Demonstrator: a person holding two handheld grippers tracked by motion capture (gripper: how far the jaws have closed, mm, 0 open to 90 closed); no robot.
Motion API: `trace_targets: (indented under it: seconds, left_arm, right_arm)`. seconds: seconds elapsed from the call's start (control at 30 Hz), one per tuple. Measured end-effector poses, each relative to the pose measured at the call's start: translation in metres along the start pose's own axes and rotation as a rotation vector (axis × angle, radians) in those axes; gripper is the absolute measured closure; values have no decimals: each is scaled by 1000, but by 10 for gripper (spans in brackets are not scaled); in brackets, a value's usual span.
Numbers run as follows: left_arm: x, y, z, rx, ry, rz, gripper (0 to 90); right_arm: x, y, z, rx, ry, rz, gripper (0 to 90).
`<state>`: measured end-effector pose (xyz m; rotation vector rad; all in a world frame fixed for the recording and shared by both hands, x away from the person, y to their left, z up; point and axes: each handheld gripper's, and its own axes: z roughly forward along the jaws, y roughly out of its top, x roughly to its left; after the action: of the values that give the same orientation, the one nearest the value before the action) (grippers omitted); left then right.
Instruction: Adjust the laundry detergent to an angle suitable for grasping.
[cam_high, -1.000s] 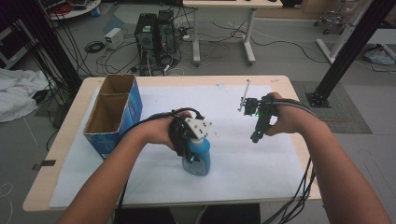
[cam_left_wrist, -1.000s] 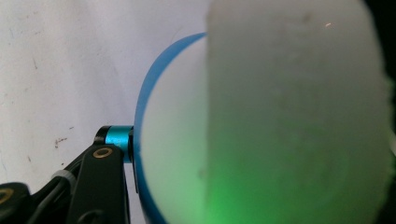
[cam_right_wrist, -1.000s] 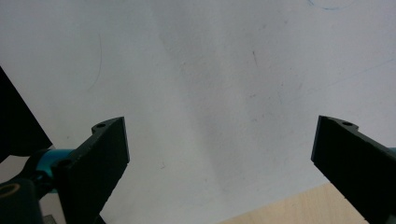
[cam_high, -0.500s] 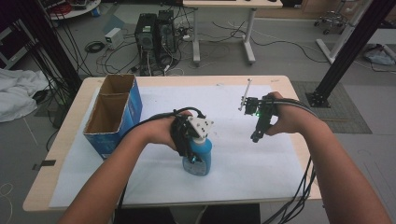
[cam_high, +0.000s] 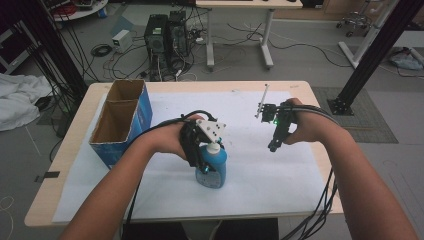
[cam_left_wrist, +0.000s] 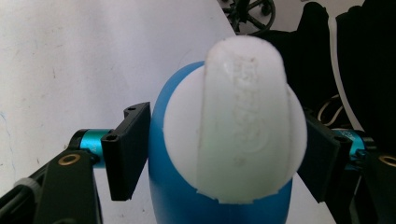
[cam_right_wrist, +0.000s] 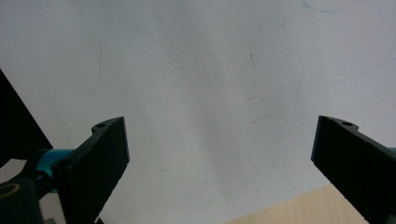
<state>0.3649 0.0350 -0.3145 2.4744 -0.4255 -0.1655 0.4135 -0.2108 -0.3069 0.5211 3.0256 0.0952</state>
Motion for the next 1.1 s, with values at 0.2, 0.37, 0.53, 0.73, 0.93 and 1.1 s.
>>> trace_targets:
  seconds: [0.2,0.37,0.53,0.73,0.93,1.1]
  left_arm:
    - [0,-2,-4,7,15,-16,262]
    - [-2,-4,-8,4,15,-34,258]
    - [-5,-7,-17,2,32,-47,246]
    - [-9,-11,-25,4,51,-68,230]
    - [-11,-13,-31,12,64,-89,217]
    - [-14,-16,-39,36,89,-101,211]
  right_arm:
    - [1,2,0,-5,0,-6,33]
    - [0,1,0,2,0,-1,33]
    - [-1,3,-1,-5,2,0,33]
    - [-2,6,-1,-13,1,-11,32]
    - [-2,11,-1,12,-3,-26,32]
    - [-1,13,0,-1,1,-24,32]
